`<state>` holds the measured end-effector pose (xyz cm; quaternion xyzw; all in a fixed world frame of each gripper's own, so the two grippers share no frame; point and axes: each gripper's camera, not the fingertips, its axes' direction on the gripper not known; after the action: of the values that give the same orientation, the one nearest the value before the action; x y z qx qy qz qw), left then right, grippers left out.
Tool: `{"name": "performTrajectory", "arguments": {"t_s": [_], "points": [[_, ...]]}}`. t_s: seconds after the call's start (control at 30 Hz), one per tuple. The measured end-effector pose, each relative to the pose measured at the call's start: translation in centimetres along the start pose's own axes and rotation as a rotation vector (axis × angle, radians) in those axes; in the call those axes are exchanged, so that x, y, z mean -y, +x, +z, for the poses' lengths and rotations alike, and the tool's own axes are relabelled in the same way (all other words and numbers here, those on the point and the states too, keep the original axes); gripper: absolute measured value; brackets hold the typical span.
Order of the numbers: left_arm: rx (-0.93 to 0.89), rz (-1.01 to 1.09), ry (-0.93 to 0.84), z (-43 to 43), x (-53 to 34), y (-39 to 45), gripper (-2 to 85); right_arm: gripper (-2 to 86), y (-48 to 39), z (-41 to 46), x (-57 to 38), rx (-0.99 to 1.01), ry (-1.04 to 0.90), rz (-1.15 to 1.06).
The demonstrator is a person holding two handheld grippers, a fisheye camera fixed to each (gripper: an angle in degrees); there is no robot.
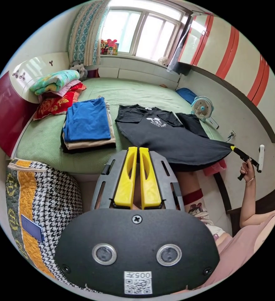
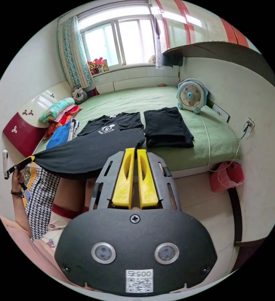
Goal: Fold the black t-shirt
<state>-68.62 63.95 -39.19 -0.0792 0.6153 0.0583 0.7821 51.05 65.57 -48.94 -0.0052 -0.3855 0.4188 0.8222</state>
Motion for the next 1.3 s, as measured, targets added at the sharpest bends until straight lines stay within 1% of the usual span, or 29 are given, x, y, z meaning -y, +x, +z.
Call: {"name": "performTrajectory", "arguments": {"t_s": [0.27,0.37,0.47,0.63,0.77,0.83,0.97,1.03,1.1,1.17,1.2,1.23,1.3], "points": [[0.017,-0.001,0.029,-4.4,-0.7,-0.7,0.5,-1.5,-2.0,-3.9,-0.6,0.027,0.002,-0.029],[0.007,-0.008,0.017,-4.2,0.4,-1.2,0.4,-1.5,-2.7,-3.8,0.5,-0.018,-0.001,-0.038],[0.006,-0.021,-0.021,-2.2,2.1,-1.9,0.4,-1.5,-2.9,-1.8,2.0,-0.040,-0.013,-0.016],[0.015,-0.033,-0.081,2.3,5.4,-2.9,0.4,-1.5,-2.8,4.0,4.7,-0.065,-0.083,0.035],[0.011,-0.023,-0.114,6.2,9.8,-4.0,0.5,-1.5,-3.2,7.6,7.5,-0.091,-0.103,0.034],[0.001,-0.018,-0.128,8.3,12.5,-4.6,0.7,-1.5,-3.4,10.1,10.5,-0.096,-0.100,0.022],[-0.025,-0.032,-0.165,14.6,20.8,-6.7,1.8,-1.4,-4.0,15.3,17.0,-0.104,-0.099,0.000],[-0.036,-0.051,-0.175,18.1,25.0,-7.8,2.9,-1.2,-4.3,20.2,22.5,-0.127,-0.109,0.026],[0.022,-0.132,-0.189,23.1,29.8,-9.4,5.0,-0.4,-4.6,24.5,26.4,-0.107,-0.110,0.041],[0.084,-0.198,-0.200,26.4,32.0,-10.6,5.6,1.5,-4.4,29.0,29.3,-0.090,-0.155,0.090],[0.087,-0.211,-0.223,28.3,32.7,-11.0,5.9,3.2,-4.2,31.5,30.4,-0.103,-0.200,0.135],[0.079,-0.205,-0.235,29.1,32.9,-11.1,6.2,3.7,-4.1,33.2,30.8,-0.110,-0.231,0.168],[0.065,-0.141,-0.263,31.3,32.1,-10.7,7.9,4.2,-4.3,34.3,30.3,-0.088,-0.217,0.162]]}}
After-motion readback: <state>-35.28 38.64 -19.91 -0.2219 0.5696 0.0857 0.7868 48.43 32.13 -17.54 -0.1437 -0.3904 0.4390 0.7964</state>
